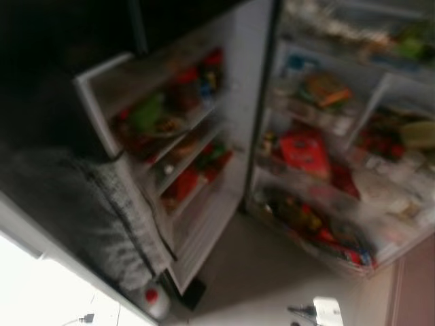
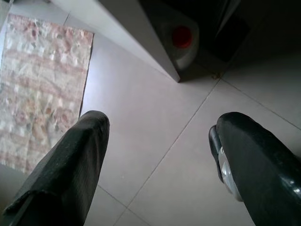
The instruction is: Restocking fridge
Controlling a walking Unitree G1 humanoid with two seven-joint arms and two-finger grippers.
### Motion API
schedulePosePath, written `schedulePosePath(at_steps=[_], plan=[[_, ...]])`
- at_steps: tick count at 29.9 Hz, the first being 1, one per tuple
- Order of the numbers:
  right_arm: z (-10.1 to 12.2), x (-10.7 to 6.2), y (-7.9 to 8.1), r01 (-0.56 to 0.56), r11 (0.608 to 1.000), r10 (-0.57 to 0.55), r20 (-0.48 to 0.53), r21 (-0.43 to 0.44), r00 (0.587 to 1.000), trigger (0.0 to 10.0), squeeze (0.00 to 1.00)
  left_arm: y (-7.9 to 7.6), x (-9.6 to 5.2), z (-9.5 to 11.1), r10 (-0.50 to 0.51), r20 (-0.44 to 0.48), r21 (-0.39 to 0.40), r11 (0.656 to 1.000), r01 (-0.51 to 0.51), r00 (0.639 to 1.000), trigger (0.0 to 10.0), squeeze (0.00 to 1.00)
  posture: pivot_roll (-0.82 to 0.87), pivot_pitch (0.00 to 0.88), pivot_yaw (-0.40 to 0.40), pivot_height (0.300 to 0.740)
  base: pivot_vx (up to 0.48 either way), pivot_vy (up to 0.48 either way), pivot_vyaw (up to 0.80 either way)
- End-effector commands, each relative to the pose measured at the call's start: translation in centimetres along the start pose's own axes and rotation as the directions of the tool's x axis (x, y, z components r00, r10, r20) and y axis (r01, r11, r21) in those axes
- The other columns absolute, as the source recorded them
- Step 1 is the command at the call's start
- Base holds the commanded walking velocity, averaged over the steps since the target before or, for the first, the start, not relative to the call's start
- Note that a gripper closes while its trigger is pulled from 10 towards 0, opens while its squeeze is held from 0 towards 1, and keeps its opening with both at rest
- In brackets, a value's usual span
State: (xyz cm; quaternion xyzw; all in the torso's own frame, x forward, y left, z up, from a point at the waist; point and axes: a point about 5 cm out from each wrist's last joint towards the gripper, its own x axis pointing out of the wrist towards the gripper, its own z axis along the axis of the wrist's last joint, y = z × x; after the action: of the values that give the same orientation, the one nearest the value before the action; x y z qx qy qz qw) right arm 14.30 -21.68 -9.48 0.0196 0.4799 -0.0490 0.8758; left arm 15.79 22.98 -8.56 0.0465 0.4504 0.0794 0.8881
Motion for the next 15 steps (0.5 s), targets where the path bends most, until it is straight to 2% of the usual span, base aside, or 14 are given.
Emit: schedulePosePath(at_steps=[1, 10, 15], plan=[[0.2, 0.1, 0.2, -0.009, 1.000, 0.009, 0.003, 0.001, 1.000, 10.0, 0.00, 0.3, 0.0, -0.2, 0.013, -0.016, 0.008, 1.000, -0.013, 1.000, 10.0, 0.00, -0.08, 0.061, 0.093, 0.740, 0.000, 0.000, -0.76], [0.2, 0.1, 0.3, -0.011, 1.000, 0.011, 0.013, 0.009, 1.000, 10.0, 0.00, 0.4, -0.1, -0.4, 0.013, -0.024, 0.008, 1.000, -0.013, 1.000, 10.0, 0.00, -0.08, 0.061, 0.094, 0.740, 0.000, 0.000, 0.00], [0.2, 0.1, 0.3, -0.013, 1.000, 0.013, 0.010, 0.006, 1.000, 10.0, 0.00, 1.1, -0.4, -1.5, 0.020, -0.043, 0.000, 1.000, -0.020, 0.999, 10.0, 0.00, -0.08, 0.058, 0.091, 0.740, 0.000, 0.000, 0.00]])
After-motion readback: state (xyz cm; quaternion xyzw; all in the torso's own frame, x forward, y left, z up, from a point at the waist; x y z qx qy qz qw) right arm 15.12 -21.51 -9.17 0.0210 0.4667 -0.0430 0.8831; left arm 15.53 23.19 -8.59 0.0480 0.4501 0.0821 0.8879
